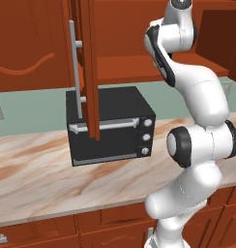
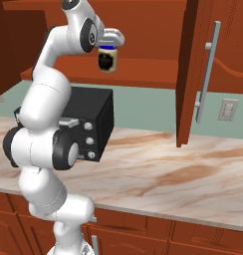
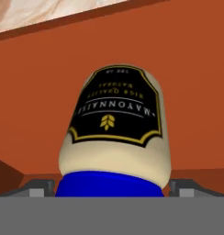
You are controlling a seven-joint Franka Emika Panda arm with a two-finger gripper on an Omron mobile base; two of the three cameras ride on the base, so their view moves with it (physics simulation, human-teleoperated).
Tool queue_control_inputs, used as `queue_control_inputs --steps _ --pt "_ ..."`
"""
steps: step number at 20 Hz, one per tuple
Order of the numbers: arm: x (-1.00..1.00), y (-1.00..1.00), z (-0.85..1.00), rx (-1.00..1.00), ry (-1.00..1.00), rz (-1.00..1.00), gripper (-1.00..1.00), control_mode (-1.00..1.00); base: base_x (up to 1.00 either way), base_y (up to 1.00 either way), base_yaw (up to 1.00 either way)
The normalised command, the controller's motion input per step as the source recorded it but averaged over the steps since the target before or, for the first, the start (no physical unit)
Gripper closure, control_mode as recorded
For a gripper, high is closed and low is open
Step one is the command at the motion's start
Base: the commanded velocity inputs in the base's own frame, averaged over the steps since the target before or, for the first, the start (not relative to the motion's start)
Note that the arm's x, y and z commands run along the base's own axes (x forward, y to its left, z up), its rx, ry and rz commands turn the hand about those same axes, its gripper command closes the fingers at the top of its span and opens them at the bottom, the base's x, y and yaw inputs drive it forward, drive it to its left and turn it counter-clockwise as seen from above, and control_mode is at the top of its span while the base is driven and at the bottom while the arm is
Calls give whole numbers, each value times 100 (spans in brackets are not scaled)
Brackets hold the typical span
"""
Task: Move the mayonnaise and shaker from the cabinet to the dining counter.
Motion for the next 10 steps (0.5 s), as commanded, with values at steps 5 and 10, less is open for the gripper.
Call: queue_control_inputs --steps 5,10 --pt "-100 0 0 7 -15 0 100 -100 0 0 0" --pt "-100 0 4 1 -15 0 100 -100 0 0 0"
